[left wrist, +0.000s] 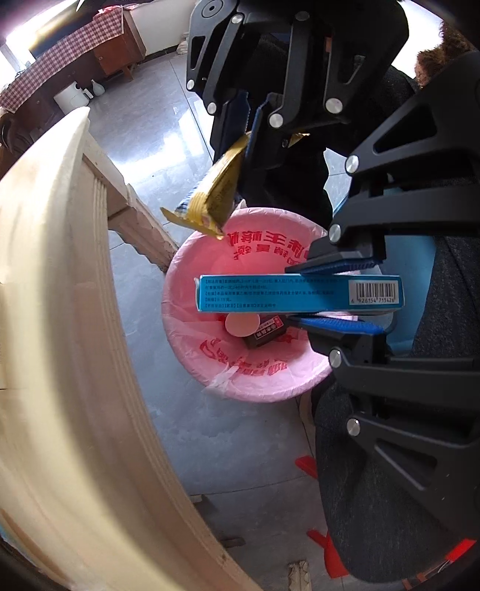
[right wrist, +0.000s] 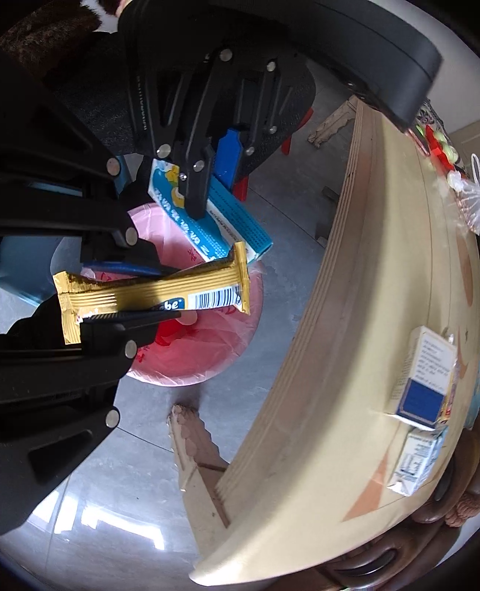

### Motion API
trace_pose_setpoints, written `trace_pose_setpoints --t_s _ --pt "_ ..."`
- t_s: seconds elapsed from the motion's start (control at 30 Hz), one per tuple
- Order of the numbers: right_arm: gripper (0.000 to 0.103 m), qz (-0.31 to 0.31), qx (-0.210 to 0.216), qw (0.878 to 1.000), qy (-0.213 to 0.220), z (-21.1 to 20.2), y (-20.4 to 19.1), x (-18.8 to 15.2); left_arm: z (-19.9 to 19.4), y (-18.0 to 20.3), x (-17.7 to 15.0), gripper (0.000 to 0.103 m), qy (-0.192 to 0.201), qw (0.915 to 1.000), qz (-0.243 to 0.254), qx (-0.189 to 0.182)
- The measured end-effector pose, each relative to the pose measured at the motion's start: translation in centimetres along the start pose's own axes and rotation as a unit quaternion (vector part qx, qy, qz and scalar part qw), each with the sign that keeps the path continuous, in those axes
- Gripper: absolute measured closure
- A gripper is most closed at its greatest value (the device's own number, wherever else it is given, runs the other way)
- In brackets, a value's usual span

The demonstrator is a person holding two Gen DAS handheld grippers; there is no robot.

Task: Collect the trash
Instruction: 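Carry the blue box and candy bar with both tools over the pink bin, then open the left tool dropping the blue box while the right tool drops the candy bar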

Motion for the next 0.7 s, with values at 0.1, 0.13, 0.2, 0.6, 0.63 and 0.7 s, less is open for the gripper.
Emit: trace_pose_setpoints --t_s 0.1,0.13,0.2,0.6,0.63,0.7 --pt "0.086 0.016 0.001 1.000 0.000 1.1 0.7 -0.6 1.8 -0.3 -0.4 0.081 -0.009 0.9998 -0.014 -0.011" --pt "0.086 0.026 0.008 1.000 0.000 1.5 0.9 -0.8 2.2 -0.5 -0.5 0.081 -0.012 0.9995 -0.021 -0.018" --pt "0.086 0.036 0.012 0.999 0.000 2.2 1.2 -1.1 3.2 -0.9 -0.6 0.081 -0.018 0.9989 -0.035 -0.027" --pt "0.086 0.082 0.008 0.996 -0.015 7.4 3.1 -2.6 9.3 -3.4 -0.5 0.081 -0.069 0.9933 -0.086 -0.036" --pt "0.086 0.086 0.009 0.996 -0.017 7.8 3.3 -2.7 9.7 -3.5 -0.5 0.081 -0.074 0.9930 -0.085 -0.034" --pt "0.086 0.090 0.006 0.996 -0.021 8.6 3.5 -3.1 10.6 -3.9 -0.6 0.081 -0.085 0.9916 -0.091 -0.037"
Point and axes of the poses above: each gripper's, at about its wrist camera, not at the fingertips, and z roughly the way its jaws point, y to its right, x to its top, the point moved 3 cm from there along z, roughly the way its jaws point, and after that the axes turned 7 degrees about y, right-handed, at the moved point
